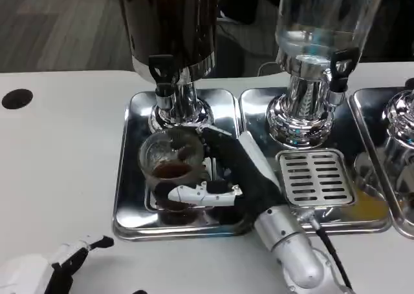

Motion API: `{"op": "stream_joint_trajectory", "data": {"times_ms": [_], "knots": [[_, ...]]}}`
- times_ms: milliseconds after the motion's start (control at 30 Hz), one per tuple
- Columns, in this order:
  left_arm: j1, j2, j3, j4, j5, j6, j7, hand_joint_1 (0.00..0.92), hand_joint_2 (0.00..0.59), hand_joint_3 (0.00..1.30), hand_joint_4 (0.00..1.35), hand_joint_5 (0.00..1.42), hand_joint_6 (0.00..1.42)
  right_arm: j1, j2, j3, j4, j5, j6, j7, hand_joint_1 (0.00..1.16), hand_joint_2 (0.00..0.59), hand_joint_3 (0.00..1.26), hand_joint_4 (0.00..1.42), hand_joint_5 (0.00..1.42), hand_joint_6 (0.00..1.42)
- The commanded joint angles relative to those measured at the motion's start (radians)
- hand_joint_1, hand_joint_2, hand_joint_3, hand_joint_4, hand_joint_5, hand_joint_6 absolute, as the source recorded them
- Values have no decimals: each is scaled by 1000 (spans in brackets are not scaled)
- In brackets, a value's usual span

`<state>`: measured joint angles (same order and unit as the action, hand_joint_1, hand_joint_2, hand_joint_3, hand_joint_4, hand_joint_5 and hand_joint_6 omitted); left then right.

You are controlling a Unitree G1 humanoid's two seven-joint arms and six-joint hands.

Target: Grasp the cup under the faucet to collect the drink, then remove the cup.

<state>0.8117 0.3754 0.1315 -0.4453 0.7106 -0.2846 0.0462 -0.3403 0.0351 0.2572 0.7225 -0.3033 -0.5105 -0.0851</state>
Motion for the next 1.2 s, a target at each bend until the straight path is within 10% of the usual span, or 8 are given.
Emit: {"op": "stream_joint_trajectory", "data": {"times_ms": [33,1200], "knots": [[-8,0,-12,4,-4,7,-19,30,97,296,232,298,256,28,-8,-13,-103,28,4,26,836,115,398,416,444,319],[-139,-4,-94,72,-10,43,-38,28,98,291,232,298,257,404,-226,-121,-670,150,149,241,835,116,413,422,444,303]]}}
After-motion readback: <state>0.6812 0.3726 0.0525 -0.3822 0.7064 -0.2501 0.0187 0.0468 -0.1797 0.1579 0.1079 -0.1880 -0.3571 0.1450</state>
